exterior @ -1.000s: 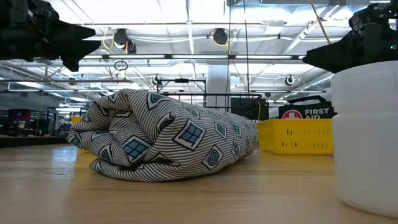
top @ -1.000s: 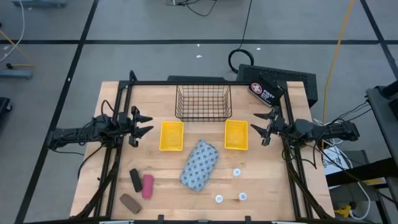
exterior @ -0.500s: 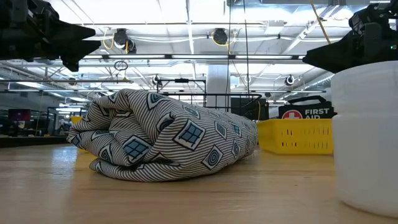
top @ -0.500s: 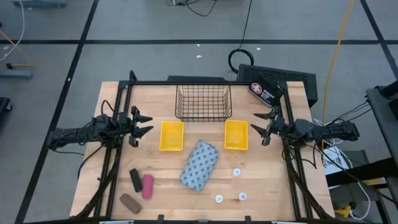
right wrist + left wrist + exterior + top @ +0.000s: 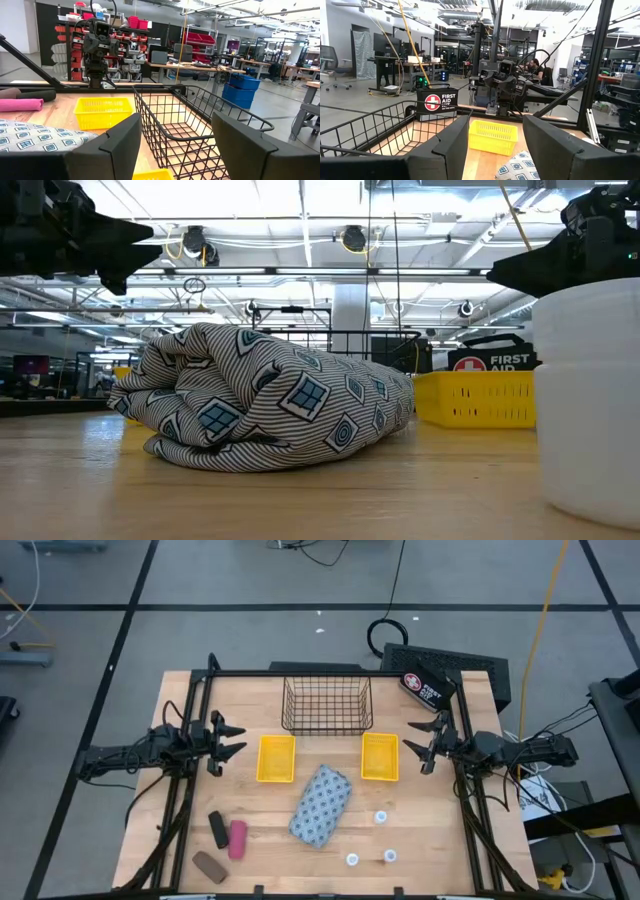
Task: Pick & Place Medicine items
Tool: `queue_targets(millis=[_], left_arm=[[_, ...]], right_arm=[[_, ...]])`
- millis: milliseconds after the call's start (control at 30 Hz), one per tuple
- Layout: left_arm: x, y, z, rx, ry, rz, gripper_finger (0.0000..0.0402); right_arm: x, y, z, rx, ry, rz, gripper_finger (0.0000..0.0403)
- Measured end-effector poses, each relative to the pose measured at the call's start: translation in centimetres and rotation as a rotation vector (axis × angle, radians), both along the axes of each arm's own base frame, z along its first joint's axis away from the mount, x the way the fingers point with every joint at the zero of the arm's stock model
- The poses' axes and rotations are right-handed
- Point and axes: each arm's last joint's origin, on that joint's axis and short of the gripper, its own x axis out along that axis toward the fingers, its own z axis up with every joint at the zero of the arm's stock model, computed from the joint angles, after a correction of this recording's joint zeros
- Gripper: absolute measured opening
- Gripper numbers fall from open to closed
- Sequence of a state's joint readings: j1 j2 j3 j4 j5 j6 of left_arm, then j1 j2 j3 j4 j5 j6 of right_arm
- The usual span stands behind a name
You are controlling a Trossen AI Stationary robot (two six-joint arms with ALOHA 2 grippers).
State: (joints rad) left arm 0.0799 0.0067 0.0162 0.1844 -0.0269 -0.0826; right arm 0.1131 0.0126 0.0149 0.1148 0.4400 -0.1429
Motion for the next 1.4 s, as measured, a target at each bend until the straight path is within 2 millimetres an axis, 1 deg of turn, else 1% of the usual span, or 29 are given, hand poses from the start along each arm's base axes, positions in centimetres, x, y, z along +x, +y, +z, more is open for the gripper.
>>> queue_targets(millis=[1000,1067,1200,1400], left_arm=[[0.0,0.0,0.0,0.000,0.000,0.000,0.0198],[0.0,0.0,0.0,0.000,0.000,0.000,0.0198],[0.0,0.0,0.0,0.000,0.000,0.000,0.0198],[0.0,0.0,0.0,0.000,0.000,0.000,0.0198]], right_arm=[[0.0,0.0,0.1,0.006,-0.010,0.000,0.0233],[0.0,0.0,0.3,0.084,-0.061,0.009,0.0233],[-0.2,0.0,1.2,0.401,-0.262,0.060,0.0233],[-0.5,0.0,2.3,0.580,-0.434,0.123,0.0233]])
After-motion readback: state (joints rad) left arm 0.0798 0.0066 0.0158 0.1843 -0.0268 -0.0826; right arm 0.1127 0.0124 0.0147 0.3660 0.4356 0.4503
